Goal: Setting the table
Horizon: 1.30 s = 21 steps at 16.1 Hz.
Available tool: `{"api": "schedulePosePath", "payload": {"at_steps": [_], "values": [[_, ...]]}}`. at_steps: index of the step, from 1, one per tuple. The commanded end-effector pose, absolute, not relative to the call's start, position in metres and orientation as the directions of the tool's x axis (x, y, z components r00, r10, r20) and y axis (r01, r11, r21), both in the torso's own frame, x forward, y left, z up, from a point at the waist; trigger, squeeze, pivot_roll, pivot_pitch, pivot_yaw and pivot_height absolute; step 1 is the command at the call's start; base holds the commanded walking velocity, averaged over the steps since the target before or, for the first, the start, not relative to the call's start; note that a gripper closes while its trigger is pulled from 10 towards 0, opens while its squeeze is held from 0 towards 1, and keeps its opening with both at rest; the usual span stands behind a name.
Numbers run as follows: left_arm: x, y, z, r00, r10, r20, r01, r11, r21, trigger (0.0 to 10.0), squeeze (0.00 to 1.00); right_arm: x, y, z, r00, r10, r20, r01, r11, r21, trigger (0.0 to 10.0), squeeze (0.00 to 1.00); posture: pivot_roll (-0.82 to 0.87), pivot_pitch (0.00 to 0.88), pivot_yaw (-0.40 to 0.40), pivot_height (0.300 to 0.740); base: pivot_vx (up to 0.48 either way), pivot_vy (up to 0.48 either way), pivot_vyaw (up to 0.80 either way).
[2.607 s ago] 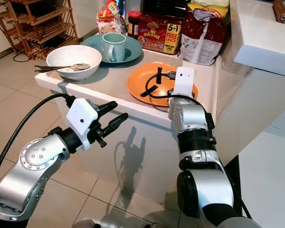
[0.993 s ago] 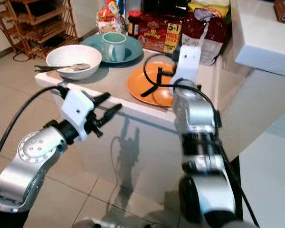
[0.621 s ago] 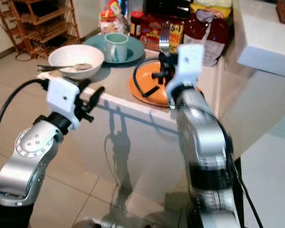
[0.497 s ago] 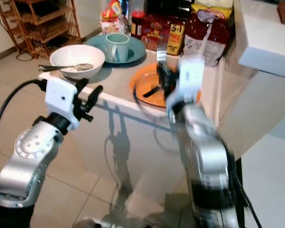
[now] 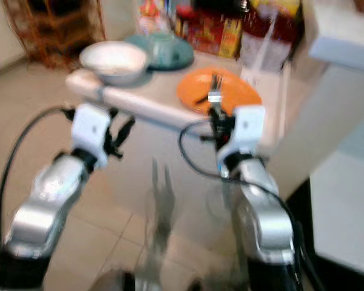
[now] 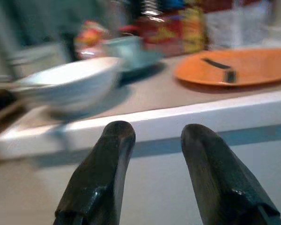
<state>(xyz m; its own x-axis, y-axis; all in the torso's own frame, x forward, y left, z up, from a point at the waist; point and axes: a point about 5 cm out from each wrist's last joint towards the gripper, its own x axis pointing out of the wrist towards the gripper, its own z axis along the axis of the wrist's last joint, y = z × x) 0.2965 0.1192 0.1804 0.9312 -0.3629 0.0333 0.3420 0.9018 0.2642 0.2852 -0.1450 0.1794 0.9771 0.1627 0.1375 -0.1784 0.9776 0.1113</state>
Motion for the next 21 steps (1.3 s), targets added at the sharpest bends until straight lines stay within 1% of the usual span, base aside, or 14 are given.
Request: {"api": "schedulePosePath", "payload": {"at_steps": [1,3,5,7,11,14,18,20,21], "values": [[0.296,0.122,0.18,0.938,-0.343,0.043,0.317,0.903,0.289,10.0,0.0,0.288,-0.149,0.181,0.981,0.124,0.148,-0.141,0.984,0.109,10.0,0.0,0.08,0.0,-0.031,0.74,0.0,0.0,0.0],[0.303,0.118,0.183,0.94,-0.337,0.054,0.308,0.905,0.293,10.0,0.0,0.285,-0.159,0.166,0.995,0.032,0.094,-0.044,0.991,0.125,10.0,0.0,0.07,0.0,-0.013,0.74,0.0,0.0,0.0],[0.31,0.116,0.183,0.935,-0.352,0.047,0.321,0.895,0.309,10.0,0.0,0.282,-0.163,0.167,0.995,-0.011,0.097,-0.001,0.992,0.123,10.0,0.0,0.05,0.0,0.024,0.74,0.0,0.0,0.0],[0.314,0.115,0.184,0.936,-0.348,0.052,0.317,0.899,0.302,10.0,0.0,0.281,-0.167,0.17,0.993,-0.04,0.109,0.027,0.993,0.118,10.0,0.0,0.04,0.0,0.034,0.74,0.0,-0.182,0.0],[0.313,0.112,0.185,0.942,-0.327,0.079,0.301,0.923,0.24,10.0,0.0,0.288,-0.159,0.179,0.989,-0.016,0.148,0.013,1.0,0.021,10.0,0.0,0.03,0.0,0.019,0.74,0.0,-0.472,0.0],[0.311,0.111,0.183,0.942,-0.327,0.078,0.299,0.921,0.251,10.0,0.0,0.286,-0.157,0.177,0.99,-0.002,0.142,-0.002,1.0,0.027,10.0,0.0,0.03,0.0,0.007,0.74,0.0,-0.48,0.0],[0.309,0.107,0.181,0.937,-0.339,0.083,0.313,0.921,0.23,10.0,0.0,0.281,-0.161,0.176,0.991,0.004,0.135,-0.007,1.0,0.017,10.0,0.0,0.0,0.0,0.025,0.74,0.0,-0.48,0.0],[0.306,0.105,0.181,0.934,-0.349,0.08,0.321,0.916,0.241,10.0,0.0,0.276,-0.161,0.175,0.989,0.068,0.13,-0.072,0.997,0.025,10.0,0.0,0.02,0.0,0.011,0.74,0.0,-0.48,0.0],[0.305,0.11,0.18,0.938,-0.338,0.074,0.311,0.917,0.249,10.0,0.0,0.275,-0.16,0.173,0.987,0.108,0.123,-0.113,0.993,0.039,10.0,0.0,0.03,0.0,0.006,0.74,0.0,-0.48,0.0]]}}
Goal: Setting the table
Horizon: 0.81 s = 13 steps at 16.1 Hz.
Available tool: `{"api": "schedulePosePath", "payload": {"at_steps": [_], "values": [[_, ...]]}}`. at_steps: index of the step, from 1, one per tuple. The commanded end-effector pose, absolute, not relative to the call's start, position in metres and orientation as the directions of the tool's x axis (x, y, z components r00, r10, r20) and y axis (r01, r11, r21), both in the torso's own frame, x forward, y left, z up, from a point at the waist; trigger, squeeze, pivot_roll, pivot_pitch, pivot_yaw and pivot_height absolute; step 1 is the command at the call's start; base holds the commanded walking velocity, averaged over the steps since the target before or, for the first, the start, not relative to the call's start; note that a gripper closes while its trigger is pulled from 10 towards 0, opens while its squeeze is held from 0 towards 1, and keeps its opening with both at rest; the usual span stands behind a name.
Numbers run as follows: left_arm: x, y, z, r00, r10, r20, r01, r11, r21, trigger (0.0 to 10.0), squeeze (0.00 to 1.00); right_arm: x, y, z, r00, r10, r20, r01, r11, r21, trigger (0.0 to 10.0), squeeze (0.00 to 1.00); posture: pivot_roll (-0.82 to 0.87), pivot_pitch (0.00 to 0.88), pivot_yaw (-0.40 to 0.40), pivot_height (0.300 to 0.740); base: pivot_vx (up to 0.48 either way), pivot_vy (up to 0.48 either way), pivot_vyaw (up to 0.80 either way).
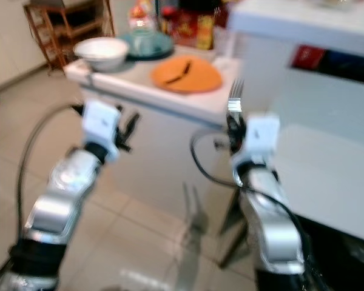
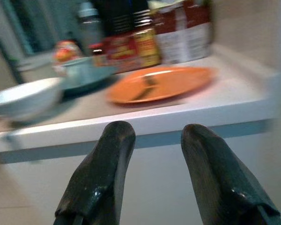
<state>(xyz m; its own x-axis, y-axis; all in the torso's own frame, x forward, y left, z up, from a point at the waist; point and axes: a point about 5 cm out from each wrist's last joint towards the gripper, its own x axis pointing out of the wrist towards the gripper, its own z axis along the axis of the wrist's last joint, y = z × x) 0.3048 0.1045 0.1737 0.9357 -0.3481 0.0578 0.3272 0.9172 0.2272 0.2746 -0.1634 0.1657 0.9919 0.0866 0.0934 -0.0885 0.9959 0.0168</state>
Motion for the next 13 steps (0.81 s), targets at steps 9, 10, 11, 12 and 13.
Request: {"api": "schedulePosePath", "payload": {"at_steps": [9,10,11,12,13], "values": [[0.304,0.111,0.179,0.941,-0.332,0.066,0.303,0.914,0.269,10.0,0.0,0.269,-0.175,0.166,0.996,0.077,0.05,-0.077,0.997,-0.002,10.0,0.0,0.01,0.026,0.006,0.74,0.0,-0.48,0.0],[0.303,0.111,0.179,0.941,-0.333,0.065,0.305,0.913,0.27,10.0,0.0,0.269,-0.177,0.164,0.997,0.061,0.041,-0.061,0.998,-0.005,10.0,0.0,0.01,0.027,0.005,0.74,0.0,-0.48,0.0],[0.304,0.112,0.179,0.941,-0.333,0.064,0.305,0.913,0.272,10.0,0.0,0.269,-0.18,0.162,0.999,0.026,0.025,-0.026,1.0,-0.001,10.0,0.0,0.01,0.026,0.005,0.74,0.0,-0.48,0.0],[0.304,0.112,0.179,0.941,-0.332,0.064,0.304,0.913,0.273,10.0,0.0,0.269,-0.181,0.162,1.0,0.013,0.022,-0.013,1.0,-0.003,10.0,0.0,0.01,0.025,0.005,0.74,0.0,-0.48,0.0],[0.303,0.113,0.178,0.941,-0.332,0.062,0.303,0.912,0.275,10.0,0.0,0.269,-0.183,0.161,1.0,-0.004,0.016,0.004,1.0,-0.007,10.0,0.0,0.01,0.018,0.008,0.74,0.0,-0.48,0.0]]}}
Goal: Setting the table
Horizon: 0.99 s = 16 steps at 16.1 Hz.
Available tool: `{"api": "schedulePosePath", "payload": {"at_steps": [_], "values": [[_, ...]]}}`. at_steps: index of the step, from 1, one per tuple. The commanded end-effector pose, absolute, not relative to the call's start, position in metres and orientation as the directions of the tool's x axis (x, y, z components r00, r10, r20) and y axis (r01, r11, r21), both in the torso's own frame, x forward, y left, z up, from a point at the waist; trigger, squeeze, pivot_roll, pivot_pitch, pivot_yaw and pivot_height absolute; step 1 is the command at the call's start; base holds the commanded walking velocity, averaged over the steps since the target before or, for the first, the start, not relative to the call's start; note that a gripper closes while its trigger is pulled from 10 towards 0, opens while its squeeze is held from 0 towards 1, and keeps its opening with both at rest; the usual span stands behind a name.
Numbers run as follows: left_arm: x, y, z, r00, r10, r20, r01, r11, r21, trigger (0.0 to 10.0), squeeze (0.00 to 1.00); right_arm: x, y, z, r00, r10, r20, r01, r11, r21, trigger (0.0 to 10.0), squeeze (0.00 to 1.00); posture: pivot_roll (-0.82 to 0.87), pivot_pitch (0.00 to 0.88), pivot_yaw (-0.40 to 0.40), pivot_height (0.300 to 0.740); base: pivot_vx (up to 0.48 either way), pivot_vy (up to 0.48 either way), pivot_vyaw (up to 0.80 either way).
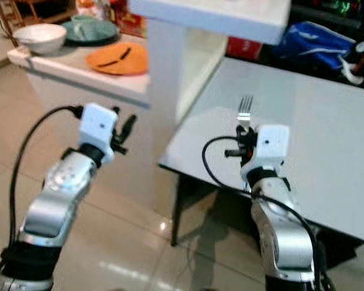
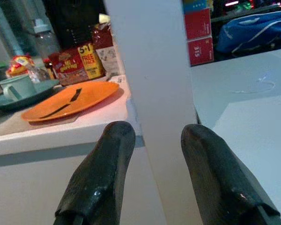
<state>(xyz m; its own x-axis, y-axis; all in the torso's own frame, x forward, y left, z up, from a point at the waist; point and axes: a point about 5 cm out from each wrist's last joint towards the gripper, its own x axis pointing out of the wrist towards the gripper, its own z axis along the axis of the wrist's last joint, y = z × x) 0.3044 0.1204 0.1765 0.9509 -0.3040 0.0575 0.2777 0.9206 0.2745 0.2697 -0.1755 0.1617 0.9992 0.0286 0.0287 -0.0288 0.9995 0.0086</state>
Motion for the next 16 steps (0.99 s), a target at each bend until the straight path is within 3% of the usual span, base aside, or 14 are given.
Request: {"api": "schedulePosePath", "payload": {"at_steps": [1,7,16], "values": [[0.303,0.113,0.178,0.941,-0.334,0.062,0.305,0.911,0.277,10.0,0.0,0.269,-0.185,0.163,1.0,-0.02,0.018,0.02,1.0,-0.004,10.0,0.0,0.01,0.018,0.008,0.74,0.0,-0.48,0.0],[0.302,0.112,0.177,0.938,-0.341,0.063,0.311,0.908,0.282,10.0,0.0,0.263,-0.198,0.164,0.994,-0.111,0.006,0.111,0.994,0.004,10.0,0.0,0.0,0.0,0.007,0.74,0.0,-0.48,0.0],[0.302,0.11,0.178,0.933,-0.352,0.067,0.32,0.903,0.288,10.0,0.0,0.26,-0.194,0.162,0.995,-0.101,-0.006,0.101,0.994,0.039,10.0,0.0,0.0,0.0,0.01,0.74,0.0,-0.48,0.0]]}}
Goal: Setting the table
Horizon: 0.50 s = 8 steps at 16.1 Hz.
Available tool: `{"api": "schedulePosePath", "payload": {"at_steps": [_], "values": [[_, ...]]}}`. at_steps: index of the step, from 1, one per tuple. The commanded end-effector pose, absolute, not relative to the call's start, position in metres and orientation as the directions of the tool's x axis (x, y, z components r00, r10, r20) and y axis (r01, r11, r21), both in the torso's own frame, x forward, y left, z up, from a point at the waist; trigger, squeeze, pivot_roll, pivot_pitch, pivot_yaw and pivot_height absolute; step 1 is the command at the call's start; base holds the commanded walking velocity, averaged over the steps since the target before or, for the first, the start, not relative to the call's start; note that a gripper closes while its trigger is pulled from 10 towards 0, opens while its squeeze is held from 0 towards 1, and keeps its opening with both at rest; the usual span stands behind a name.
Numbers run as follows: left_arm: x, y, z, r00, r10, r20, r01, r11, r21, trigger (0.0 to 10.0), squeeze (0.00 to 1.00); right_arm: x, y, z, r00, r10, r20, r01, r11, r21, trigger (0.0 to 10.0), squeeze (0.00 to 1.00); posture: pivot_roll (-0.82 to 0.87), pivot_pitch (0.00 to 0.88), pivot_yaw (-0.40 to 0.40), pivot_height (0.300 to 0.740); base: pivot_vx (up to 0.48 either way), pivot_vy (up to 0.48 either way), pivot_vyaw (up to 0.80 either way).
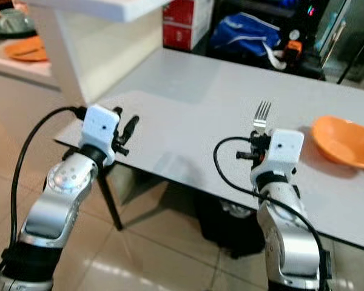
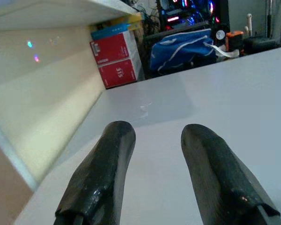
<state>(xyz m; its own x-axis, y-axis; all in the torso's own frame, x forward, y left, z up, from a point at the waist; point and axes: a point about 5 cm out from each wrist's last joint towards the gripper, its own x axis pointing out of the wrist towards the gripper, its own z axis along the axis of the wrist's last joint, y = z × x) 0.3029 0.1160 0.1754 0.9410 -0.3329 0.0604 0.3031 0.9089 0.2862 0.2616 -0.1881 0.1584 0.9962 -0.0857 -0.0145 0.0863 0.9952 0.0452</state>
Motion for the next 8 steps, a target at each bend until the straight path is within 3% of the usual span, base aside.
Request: {"api": "schedulePosePath", "payload": {"at_steps": [1,8], "values": [[0.3022,0.1103,0.1778,0.933,-0.353,0.067,0.32,0.902,0.288,10.0,0.0,0.2594,-0.1935,0.1619,0.995,-0.101,-0.007,0.101,0.994,0.039,10.0,0.0,0.0,0.0,0.011,0.74,0.0,-0.48,0.0],[0.3003,0.1089,0.1756,0.927,-0.371,0.057,0.34,0.894,0.291,10.0,0.0,0.2553,-0.1913,0.1601,0.996,-0.091,-0.025,0.092,0.995,0.043,10.0,0.0,-0.01,0.0,0.021,0.74,0.0,-0.48,0.0]]}}
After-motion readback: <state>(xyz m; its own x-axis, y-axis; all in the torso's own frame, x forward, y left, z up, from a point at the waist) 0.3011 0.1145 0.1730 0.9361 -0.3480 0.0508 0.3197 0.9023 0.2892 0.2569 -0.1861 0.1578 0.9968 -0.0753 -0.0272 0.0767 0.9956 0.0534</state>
